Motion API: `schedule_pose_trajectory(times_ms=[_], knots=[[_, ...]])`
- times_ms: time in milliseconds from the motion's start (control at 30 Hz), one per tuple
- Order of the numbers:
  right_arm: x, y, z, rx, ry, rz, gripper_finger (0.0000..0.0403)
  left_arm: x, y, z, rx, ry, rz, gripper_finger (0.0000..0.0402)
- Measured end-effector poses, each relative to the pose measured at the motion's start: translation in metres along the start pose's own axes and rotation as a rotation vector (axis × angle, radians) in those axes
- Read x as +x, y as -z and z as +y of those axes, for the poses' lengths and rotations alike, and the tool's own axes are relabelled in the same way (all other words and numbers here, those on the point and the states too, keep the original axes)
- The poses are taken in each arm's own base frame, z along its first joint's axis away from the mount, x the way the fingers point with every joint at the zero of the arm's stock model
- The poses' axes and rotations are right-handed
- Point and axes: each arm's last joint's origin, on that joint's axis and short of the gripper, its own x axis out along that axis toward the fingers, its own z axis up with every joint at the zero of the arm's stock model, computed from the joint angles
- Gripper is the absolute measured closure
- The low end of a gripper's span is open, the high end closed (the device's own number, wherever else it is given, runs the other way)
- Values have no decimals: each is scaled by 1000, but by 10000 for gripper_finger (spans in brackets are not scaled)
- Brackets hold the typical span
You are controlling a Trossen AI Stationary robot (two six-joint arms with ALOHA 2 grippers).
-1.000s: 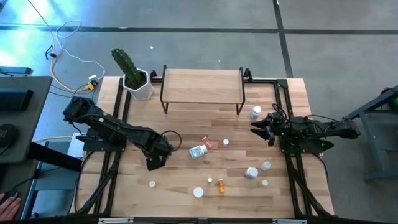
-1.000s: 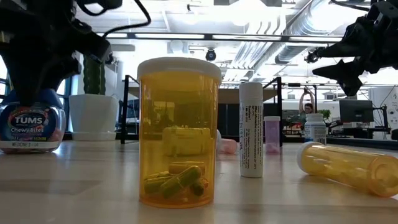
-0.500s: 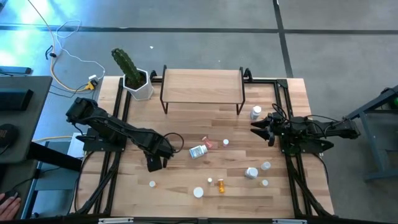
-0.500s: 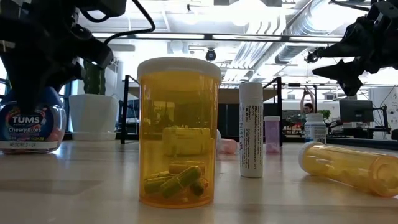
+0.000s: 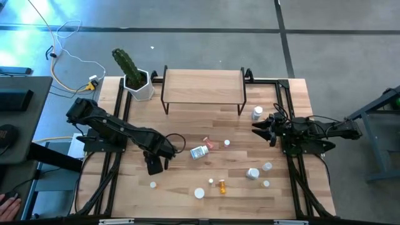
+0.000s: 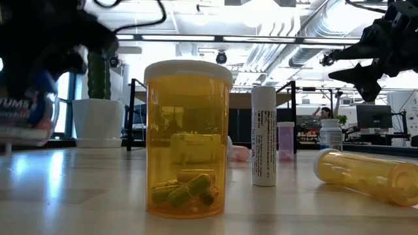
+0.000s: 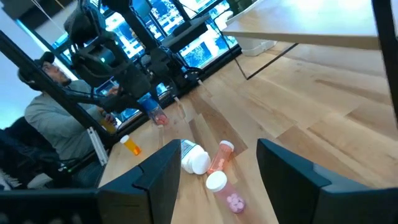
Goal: Pick and place medicine bottles onto shelf by color
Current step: Put the blue pill bottle on the shelf
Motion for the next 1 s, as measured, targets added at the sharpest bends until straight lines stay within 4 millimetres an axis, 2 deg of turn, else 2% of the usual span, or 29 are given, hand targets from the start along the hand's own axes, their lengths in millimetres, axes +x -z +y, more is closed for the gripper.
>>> schedule_pose_trajectory(times_ms=[233,433,667,833,1000], knots=[[0,0,0,20,-1,1,202,-47,-12,8,8,-1,-44,223],[0,-1,1,24,-10,-11,202,-91,-25,31,-11,-62,-139,223],[0,-2,1,25,-11,-18,202,-139,-34,77,-31,-150,-231,223],[0,-2,0,52,19,-39,202,-172,-37,119,-69,-236,-324,221],[0,-3,-1,52,59,-69,202,-196,-34,166,-126,-305,-377,222]])
